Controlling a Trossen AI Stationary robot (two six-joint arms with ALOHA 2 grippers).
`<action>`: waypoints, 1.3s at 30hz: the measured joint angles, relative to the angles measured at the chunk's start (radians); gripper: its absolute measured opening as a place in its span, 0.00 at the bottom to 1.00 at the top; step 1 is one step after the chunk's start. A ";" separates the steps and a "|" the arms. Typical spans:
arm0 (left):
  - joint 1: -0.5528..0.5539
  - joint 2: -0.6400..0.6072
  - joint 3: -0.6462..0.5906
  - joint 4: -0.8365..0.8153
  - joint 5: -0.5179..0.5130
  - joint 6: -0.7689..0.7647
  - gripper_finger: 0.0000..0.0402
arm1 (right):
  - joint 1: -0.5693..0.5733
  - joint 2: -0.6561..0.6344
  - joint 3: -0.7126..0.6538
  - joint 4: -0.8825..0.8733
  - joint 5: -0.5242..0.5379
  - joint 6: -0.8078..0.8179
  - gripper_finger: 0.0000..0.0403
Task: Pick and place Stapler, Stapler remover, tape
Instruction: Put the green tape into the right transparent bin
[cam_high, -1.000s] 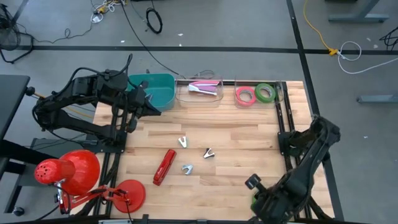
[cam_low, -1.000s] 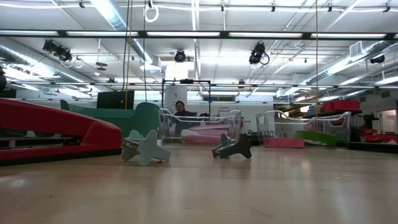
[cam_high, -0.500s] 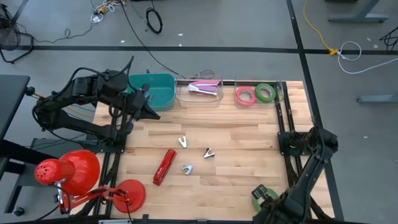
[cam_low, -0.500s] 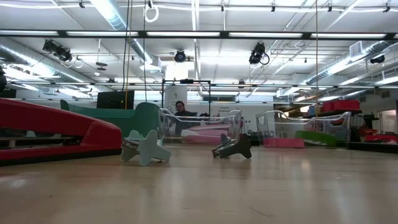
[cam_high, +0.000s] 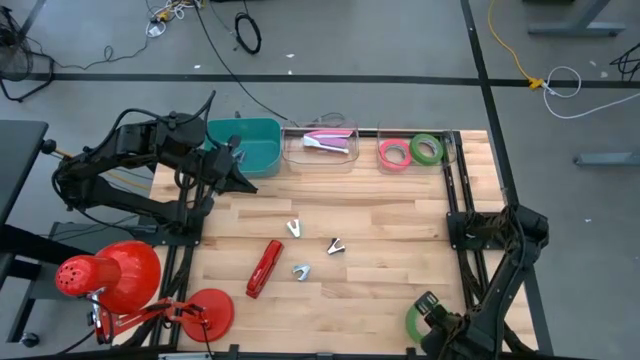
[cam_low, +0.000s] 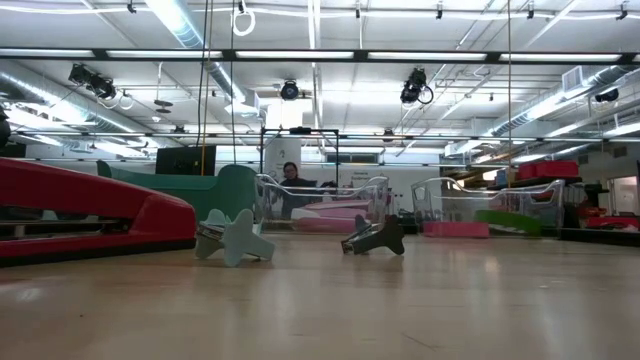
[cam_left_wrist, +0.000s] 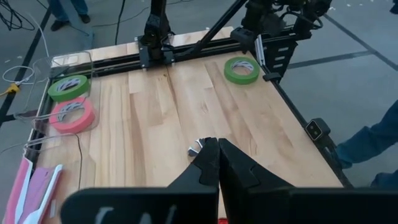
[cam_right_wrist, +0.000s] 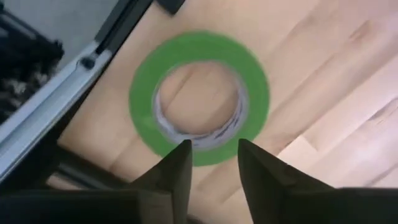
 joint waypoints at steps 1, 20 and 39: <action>0.000 0.000 0.000 0.000 0.000 -0.003 0.00 | 0.000 -0.012 -0.014 0.021 0.015 0.008 0.34; 0.000 0.000 0.000 0.000 0.000 -0.056 0.00 | -0.034 -0.269 -0.397 0.338 0.045 0.204 0.60; 0.000 0.000 0.000 0.000 -0.001 -0.077 0.00 | -0.116 -0.269 -0.575 0.605 0.019 0.234 0.69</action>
